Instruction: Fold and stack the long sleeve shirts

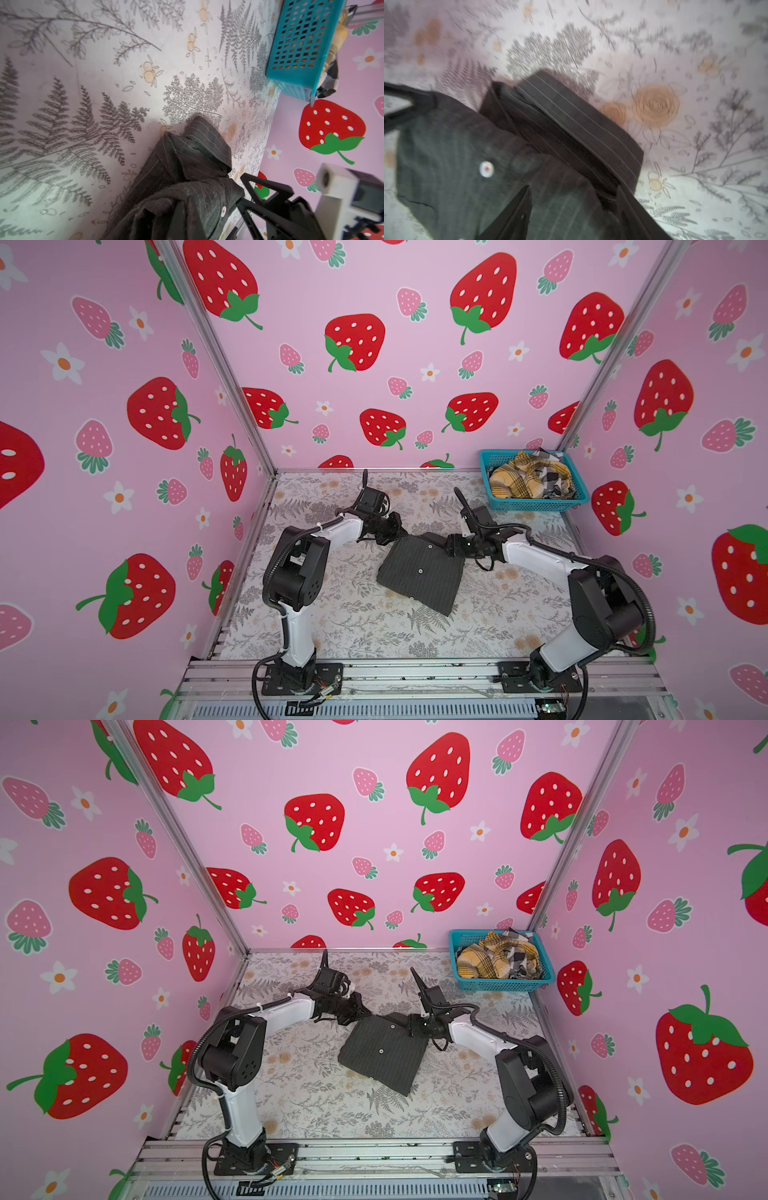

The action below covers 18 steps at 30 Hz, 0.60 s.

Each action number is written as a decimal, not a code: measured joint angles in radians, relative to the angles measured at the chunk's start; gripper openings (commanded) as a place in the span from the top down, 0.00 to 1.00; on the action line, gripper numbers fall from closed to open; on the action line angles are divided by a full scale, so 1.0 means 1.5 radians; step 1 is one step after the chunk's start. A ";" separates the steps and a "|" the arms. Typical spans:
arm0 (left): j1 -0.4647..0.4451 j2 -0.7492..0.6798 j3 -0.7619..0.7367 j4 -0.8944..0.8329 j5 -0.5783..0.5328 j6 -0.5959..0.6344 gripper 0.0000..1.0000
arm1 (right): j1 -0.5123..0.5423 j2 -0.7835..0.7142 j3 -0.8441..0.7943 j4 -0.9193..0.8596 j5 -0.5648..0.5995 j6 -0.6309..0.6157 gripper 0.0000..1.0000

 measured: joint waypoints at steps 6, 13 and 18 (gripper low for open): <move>-0.009 -0.006 -0.002 -0.001 -0.007 0.001 1.00 | -0.017 0.147 0.199 -0.038 -0.049 -0.047 0.64; -0.010 -0.006 -0.002 -0.006 -0.009 0.001 1.00 | -0.042 0.282 0.223 -0.067 -0.119 -0.058 0.74; -0.011 -0.006 -0.002 -0.006 -0.012 0.001 1.00 | -0.039 0.280 0.206 -0.062 -0.156 -0.060 0.81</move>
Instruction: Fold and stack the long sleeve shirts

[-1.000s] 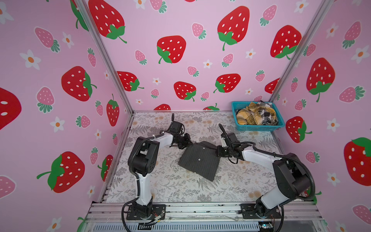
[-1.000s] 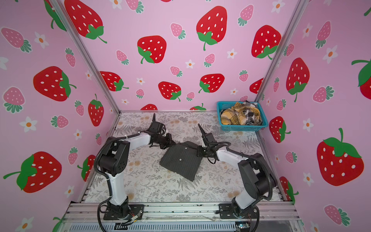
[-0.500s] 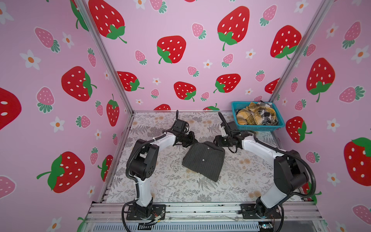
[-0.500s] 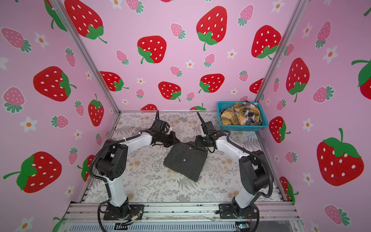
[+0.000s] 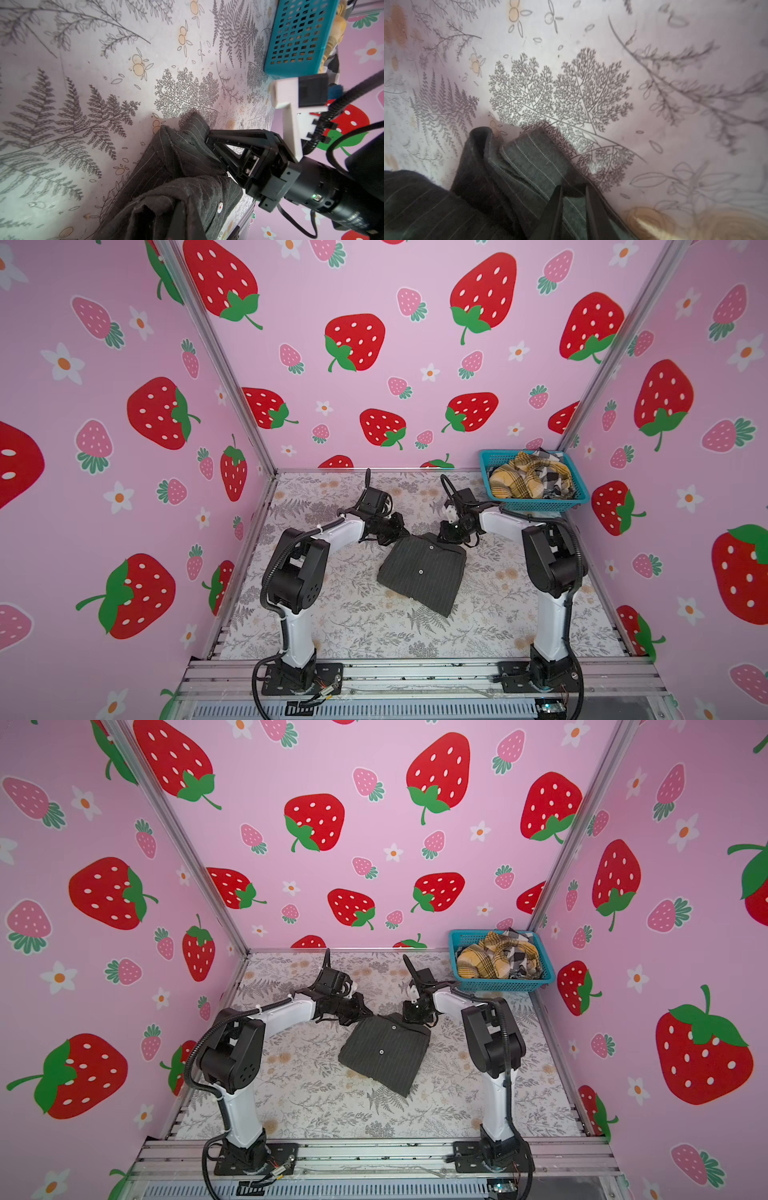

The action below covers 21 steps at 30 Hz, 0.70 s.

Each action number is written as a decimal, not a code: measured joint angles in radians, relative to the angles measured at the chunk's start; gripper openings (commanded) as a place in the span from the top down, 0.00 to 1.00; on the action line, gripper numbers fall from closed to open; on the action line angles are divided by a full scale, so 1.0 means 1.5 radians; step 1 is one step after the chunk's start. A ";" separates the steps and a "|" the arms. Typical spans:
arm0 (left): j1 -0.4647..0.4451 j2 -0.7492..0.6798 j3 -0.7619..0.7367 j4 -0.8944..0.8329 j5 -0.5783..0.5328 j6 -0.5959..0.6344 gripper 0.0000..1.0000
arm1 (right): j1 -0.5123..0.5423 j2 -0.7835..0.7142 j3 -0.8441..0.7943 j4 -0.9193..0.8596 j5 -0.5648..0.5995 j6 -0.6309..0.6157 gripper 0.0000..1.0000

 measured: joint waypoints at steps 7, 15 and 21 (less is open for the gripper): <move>-0.020 0.031 0.077 -0.011 -0.012 -0.009 1.00 | 0.022 -0.001 -0.028 0.040 -0.065 0.002 0.82; -0.022 0.090 0.110 -0.004 -0.062 -0.023 1.00 | 0.017 -0.023 -0.028 0.023 -0.048 0.019 0.49; -0.003 0.089 0.035 0.009 -0.082 -0.042 1.00 | -0.002 -0.101 -0.043 -0.018 0.014 0.020 0.29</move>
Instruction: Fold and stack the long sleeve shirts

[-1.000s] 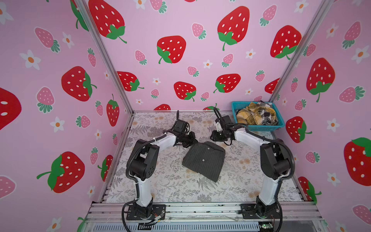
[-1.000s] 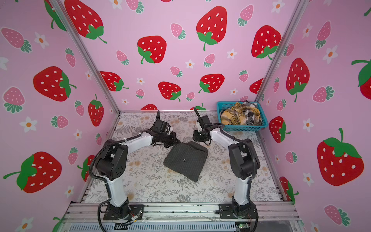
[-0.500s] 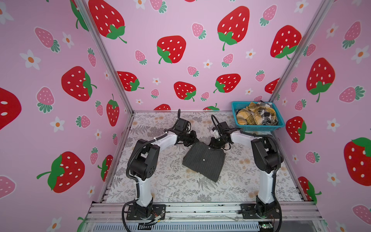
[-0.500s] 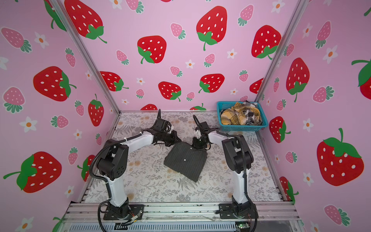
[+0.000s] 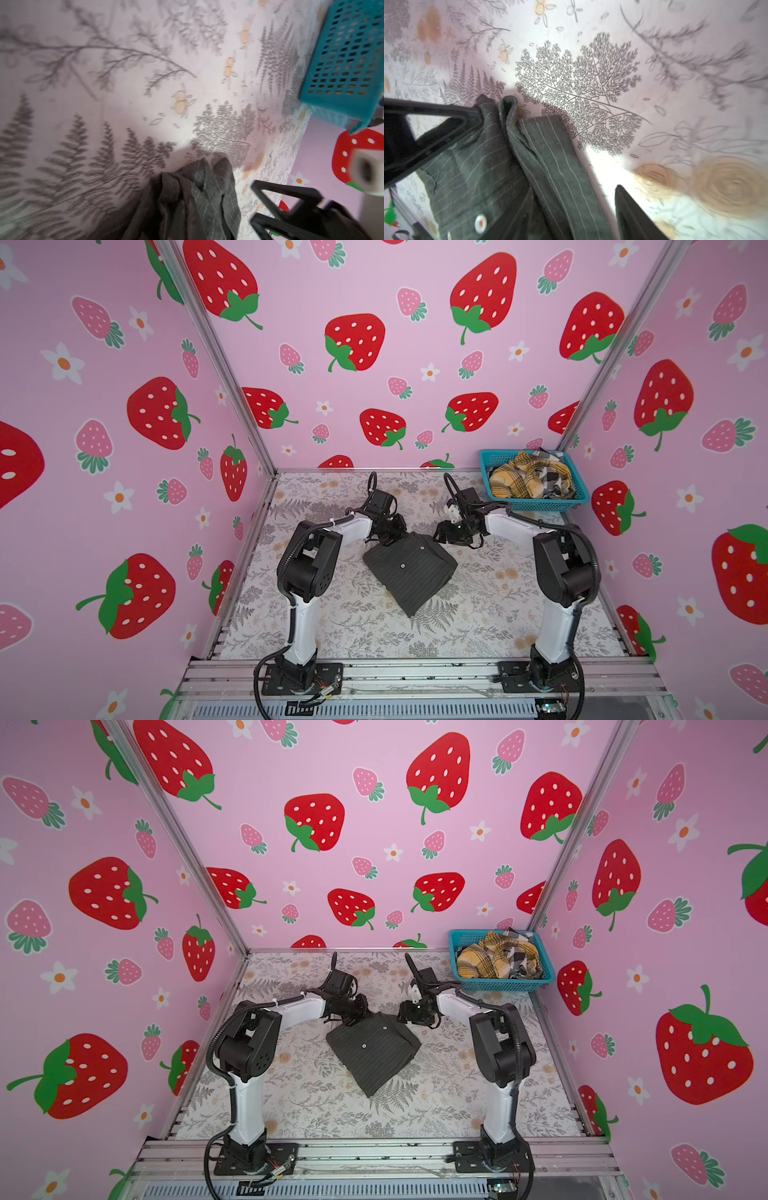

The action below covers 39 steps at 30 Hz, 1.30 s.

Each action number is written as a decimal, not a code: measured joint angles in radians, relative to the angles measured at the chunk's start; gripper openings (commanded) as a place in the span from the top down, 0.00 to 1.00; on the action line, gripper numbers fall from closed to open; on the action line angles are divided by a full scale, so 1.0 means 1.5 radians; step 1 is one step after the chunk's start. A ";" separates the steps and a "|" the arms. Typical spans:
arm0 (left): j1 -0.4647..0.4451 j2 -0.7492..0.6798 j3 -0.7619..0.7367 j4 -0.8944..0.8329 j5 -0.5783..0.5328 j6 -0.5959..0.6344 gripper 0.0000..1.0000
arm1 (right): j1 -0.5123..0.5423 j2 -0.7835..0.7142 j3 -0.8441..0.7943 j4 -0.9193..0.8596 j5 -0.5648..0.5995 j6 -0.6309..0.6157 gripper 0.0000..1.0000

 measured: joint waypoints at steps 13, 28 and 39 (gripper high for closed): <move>0.002 -0.010 -0.009 0.018 0.003 -0.017 1.00 | 0.111 -0.017 -0.063 0.007 -0.041 -0.053 0.35; -0.011 -0.033 0.026 0.048 0.029 -0.030 0.82 | 0.114 -0.095 -0.055 -0.011 0.088 -0.044 0.99; -0.031 -0.006 0.052 0.004 0.046 0.019 0.35 | 0.043 -0.054 -0.101 0.037 0.213 -0.031 0.97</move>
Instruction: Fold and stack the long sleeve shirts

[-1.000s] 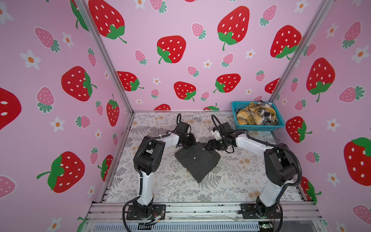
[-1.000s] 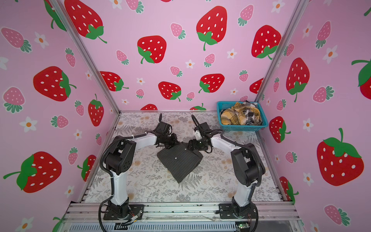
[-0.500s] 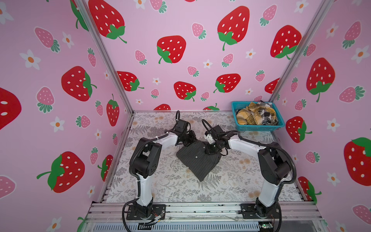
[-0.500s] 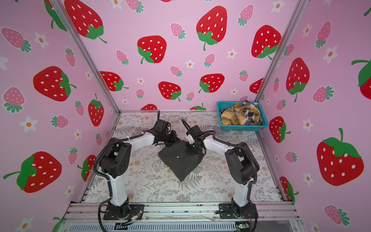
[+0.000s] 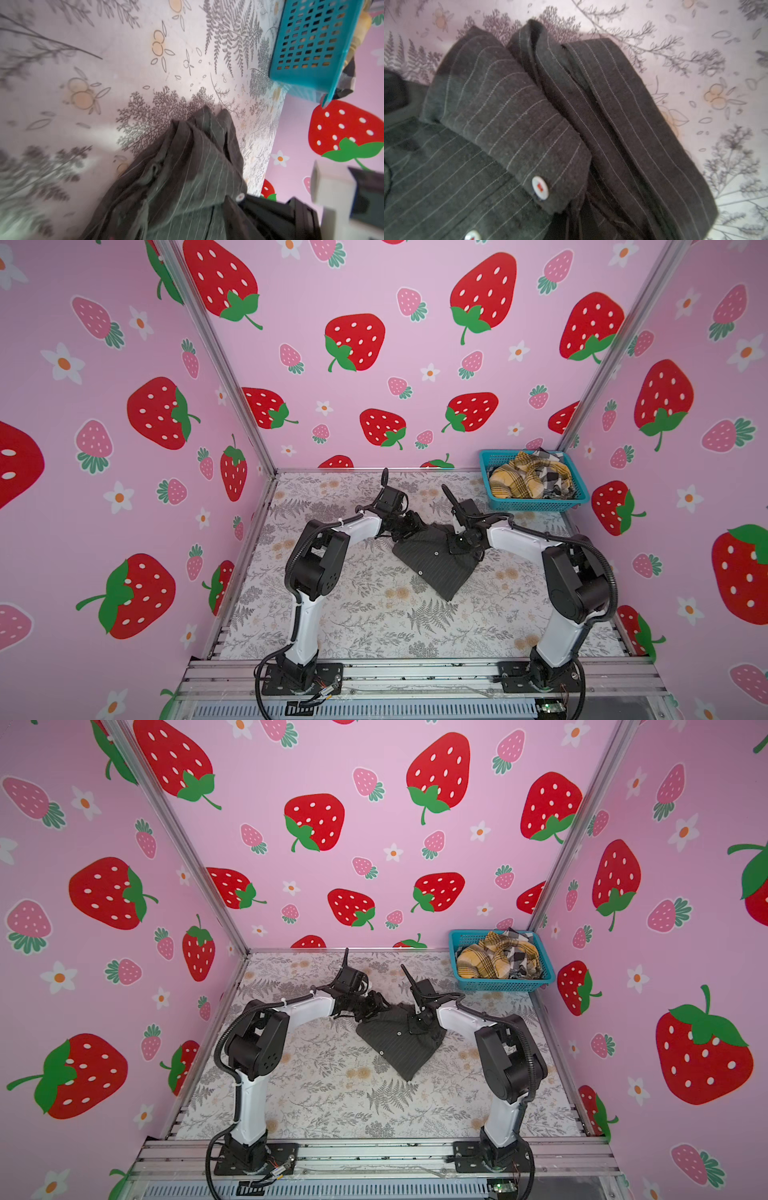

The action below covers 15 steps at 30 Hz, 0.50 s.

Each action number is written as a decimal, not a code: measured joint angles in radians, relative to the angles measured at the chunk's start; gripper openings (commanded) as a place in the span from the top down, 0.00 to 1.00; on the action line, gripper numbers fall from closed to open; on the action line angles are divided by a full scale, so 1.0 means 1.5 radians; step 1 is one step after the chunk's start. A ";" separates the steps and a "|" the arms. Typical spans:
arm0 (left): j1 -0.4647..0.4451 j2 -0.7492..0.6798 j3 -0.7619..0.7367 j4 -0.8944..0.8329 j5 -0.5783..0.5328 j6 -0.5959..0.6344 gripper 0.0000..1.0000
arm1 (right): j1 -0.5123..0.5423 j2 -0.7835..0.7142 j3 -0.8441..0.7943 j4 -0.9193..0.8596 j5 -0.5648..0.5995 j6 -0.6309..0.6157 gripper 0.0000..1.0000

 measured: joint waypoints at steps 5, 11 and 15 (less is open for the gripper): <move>0.028 -0.150 -0.071 -0.035 -0.037 0.043 0.51 | -0.004 0.000 0.001 0.002 0.010 -0.001 0.98; 0.018 -0.241 -0.208 0.011 -0.025 0.049 0.80 | -0.004 -0.008 0.002 0.001 0.010 -0.001 0.99; -0.001 -0.172 -0.203 0.038 -0.006 0.033 0.86 | -0.004 -0.017 0.009 -0.004 0.011 -0.003 1.00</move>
